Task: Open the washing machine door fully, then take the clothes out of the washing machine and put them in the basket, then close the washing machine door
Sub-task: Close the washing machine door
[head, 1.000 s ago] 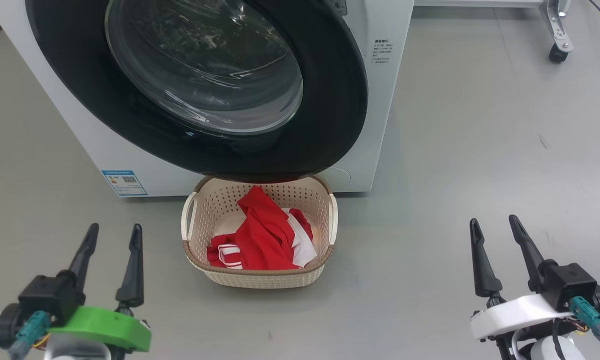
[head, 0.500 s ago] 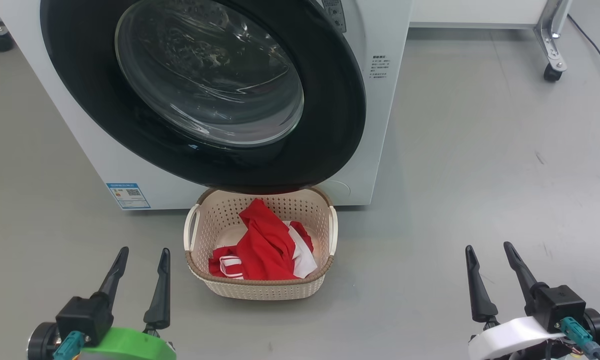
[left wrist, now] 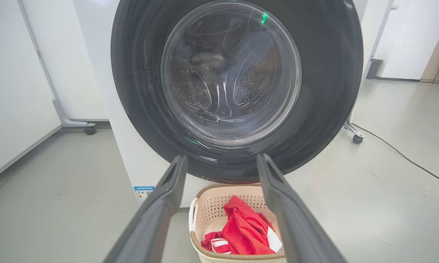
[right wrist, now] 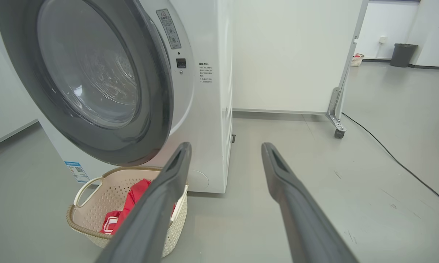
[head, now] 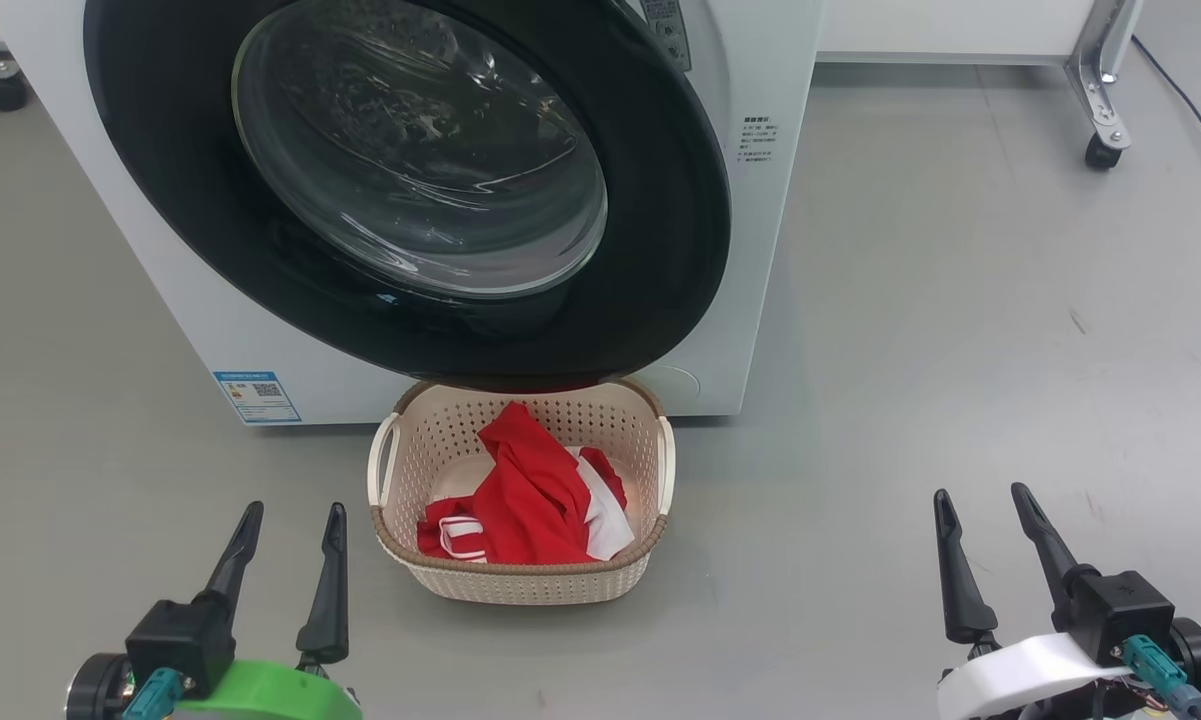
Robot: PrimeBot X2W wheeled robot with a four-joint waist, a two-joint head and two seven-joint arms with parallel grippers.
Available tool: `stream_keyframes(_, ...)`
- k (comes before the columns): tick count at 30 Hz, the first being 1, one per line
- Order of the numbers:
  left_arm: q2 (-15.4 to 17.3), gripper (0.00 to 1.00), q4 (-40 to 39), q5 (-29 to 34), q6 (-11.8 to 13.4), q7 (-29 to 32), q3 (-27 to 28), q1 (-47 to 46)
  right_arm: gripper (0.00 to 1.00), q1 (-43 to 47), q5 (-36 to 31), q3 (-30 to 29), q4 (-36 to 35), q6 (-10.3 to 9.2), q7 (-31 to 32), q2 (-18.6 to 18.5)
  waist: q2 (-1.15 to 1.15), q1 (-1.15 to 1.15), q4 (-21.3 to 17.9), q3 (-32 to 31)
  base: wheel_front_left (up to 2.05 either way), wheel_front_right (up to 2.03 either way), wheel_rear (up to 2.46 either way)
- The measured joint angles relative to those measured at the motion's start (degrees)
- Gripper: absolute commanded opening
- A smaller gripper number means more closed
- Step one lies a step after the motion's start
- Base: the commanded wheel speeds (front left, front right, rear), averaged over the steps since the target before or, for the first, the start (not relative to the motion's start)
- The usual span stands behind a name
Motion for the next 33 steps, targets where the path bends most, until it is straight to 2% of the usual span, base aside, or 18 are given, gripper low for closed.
stream_keyframes(10,-0.5,1.0,0.2,0.5,0.2,-0.2,0.1,0.0,1.0,0.1,0.0,0.0,-0.7,-0.1,0.2,0.0,0.0,0.0,-0.2,0.0,0.0,0.0,0.0)
stream_keyframes(12,-0.6,1.0,0.2,0.5,0.2,-0.2,0.1,0.0,0.26,0.2,0.0,-0.1,-1.2,-0.36,0.2,0.0,0.0,0.0,-0.2,0.2,0.0,0.0,0.0)
stream_keyframes(13,-0.6,1.0,0.2,0.5,0.2,-0.2,0.0,0.0,0.0,0.2,0.0,-0.1,-1.2,-0.43,0.2,0.0,0.0,0.0,-0.2,0.3,0.0,0.0,0.0)
stream_keyframes(27,-0.7,1.0,-0.1,2.3,0.4,-0.5,-0.6,-0.1,0.0,-0.1,0.0,-0.2,-2.5,-0.14,0.9,-0.8,0.0,0.0,0.0,1.7,0.0,0.0,0.0)
stream_keyframes(33,-0.7,1.0,-1.0,3.3,0.4,-0.7,-1.1,-0.5,0.0,-2.1,0.0,0.0,-2.9,1.11,1.2,-2.1,0.0,0.0,0.6,3.1,0.0,0.0,0.0)
